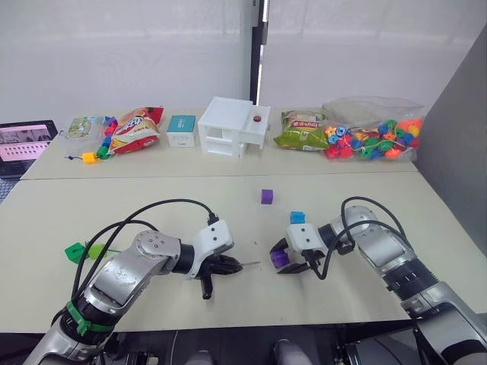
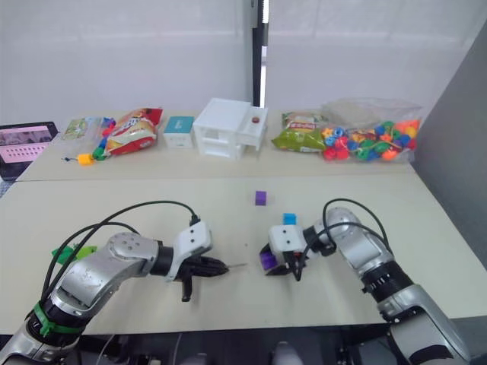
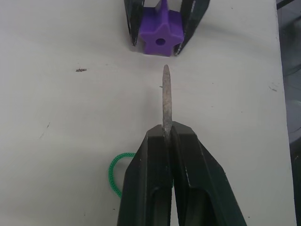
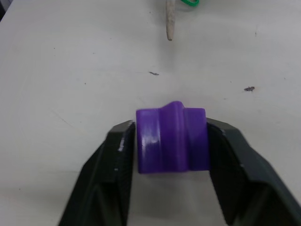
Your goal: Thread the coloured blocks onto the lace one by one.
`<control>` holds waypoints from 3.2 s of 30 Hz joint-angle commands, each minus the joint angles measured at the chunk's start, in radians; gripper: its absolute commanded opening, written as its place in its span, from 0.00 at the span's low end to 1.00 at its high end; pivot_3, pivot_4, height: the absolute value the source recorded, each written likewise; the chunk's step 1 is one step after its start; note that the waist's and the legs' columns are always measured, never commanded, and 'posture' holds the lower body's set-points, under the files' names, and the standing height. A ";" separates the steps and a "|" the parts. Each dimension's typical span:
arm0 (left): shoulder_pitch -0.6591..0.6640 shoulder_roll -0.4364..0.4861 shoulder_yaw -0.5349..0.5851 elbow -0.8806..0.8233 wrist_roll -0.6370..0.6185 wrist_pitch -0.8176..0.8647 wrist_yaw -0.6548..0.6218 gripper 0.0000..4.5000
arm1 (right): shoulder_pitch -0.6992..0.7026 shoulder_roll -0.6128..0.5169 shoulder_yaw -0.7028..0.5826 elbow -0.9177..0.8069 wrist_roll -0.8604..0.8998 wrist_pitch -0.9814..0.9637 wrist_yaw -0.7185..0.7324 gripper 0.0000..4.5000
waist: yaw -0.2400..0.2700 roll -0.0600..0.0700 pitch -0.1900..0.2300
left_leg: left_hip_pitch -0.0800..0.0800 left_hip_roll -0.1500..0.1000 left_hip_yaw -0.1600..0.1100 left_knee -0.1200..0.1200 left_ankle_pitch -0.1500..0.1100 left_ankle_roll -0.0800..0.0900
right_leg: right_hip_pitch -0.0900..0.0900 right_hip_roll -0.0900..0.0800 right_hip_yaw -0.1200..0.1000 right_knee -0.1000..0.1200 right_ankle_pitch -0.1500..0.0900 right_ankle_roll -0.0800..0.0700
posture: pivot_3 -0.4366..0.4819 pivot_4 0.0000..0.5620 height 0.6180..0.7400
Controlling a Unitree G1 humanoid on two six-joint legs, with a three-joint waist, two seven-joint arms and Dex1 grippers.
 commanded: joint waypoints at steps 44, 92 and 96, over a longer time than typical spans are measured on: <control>-0.078 -0.009 -0.138 0.021 0.093 -0.086 0.044 0.00 | 0.213 0.043 -0.012 -0.489 -0.025 0.542 -0.224 0.30 | -0.003 0.000 0.000 | 0.000 0.000 -0.001 0.000 0.000 0.000 | 0.000 0.001 0.000 0.001 0.000 0.000 | 0.48 0.27 1.00; 0.063 -0.036 -0.019 0.280 0.136 -0.565 -0.121 0.66 | 0.233 0.049 -0.017 -0.575 -0.017 0.653 -0.278 0.30 | 0.000 0.000 -0.001 | 0.001 0.000 -0.001 0.000 0.000 0.000 | 0.000 0.000 0.000 0.001 0.000 0.000 | 0.48 0.27 1.00; 0.065 -0.067 -0.034 0.337 0.164 -0.616 -0.112 0.60 | 0.229 0.046 -0.020 -0.579 -0.016 0.659 -0.278 0.30 | 0.000 0.000 -0.001 | 0.000 0.000 -0.001 0.000 0.000 0.000 | 0.000 0.000 0.000 0.001 0.000 0.000 | 0.48 0.27 1.00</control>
